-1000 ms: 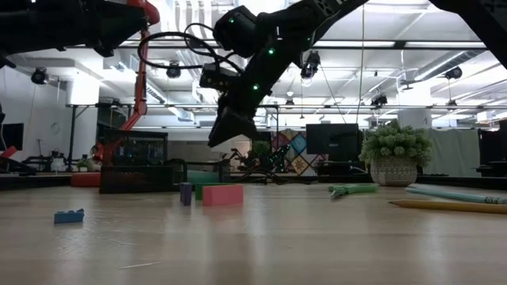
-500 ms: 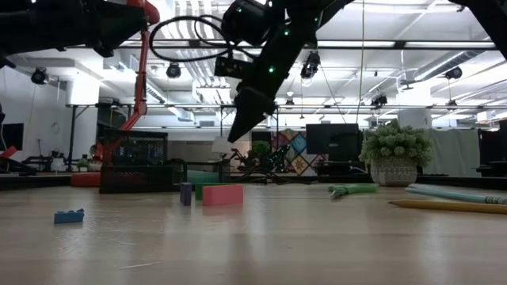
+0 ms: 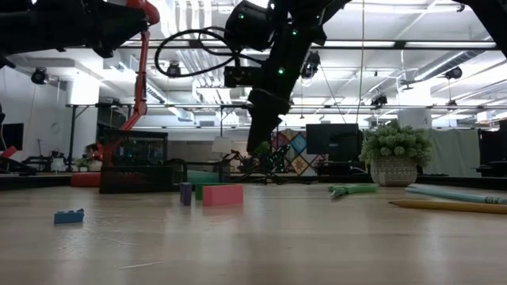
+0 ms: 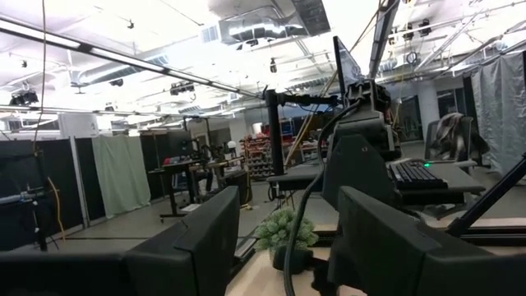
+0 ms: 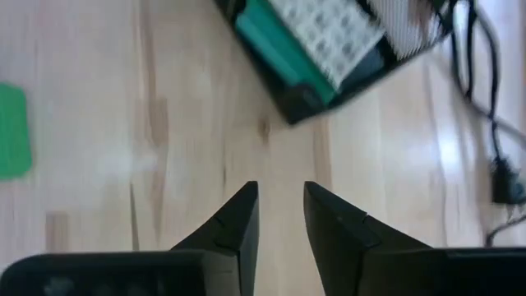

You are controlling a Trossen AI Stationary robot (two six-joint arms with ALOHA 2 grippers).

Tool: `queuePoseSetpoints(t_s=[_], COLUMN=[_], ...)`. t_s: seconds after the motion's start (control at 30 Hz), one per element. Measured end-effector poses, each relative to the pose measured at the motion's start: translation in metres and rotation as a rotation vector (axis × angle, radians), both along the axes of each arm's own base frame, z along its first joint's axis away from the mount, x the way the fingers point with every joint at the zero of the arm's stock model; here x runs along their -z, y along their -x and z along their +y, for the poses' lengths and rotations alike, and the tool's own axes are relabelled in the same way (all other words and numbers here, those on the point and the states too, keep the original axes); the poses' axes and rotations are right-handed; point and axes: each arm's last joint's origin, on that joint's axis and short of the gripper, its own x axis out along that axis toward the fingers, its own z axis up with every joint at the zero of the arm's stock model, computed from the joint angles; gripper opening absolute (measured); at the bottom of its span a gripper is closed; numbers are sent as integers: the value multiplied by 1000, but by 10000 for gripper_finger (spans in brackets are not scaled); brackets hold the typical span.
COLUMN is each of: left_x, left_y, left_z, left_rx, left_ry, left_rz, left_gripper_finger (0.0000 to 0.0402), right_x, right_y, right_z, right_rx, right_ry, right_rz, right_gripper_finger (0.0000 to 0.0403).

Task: Pick and place office supplies into organizer
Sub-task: Put the blue pencil into the desk organizer

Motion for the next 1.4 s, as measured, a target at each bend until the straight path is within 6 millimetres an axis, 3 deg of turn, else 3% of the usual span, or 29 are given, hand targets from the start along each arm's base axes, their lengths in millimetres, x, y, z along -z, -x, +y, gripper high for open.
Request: queuePoseSetpoints(t_s=[0.33, 0.63, 1.4], left_x=[0, 0, 0], left_y=[0, 0, 0], left_z=[0, 0, 0], left_rx=[0, 0, 1], left_ry=[0, 0, 0], left_rz=[0, 0, -2], left_gripper_finger=[196, 196, 196], right_x=[9, 8, 3], right_y=[17, 34, 128], right_z=[12, 22, 25], right_rx=[61, 121, 626], right_ry=[-39, -55, -228], right_rz=[146, 191, 45], right_gripper_finger=[69, 78, 77])
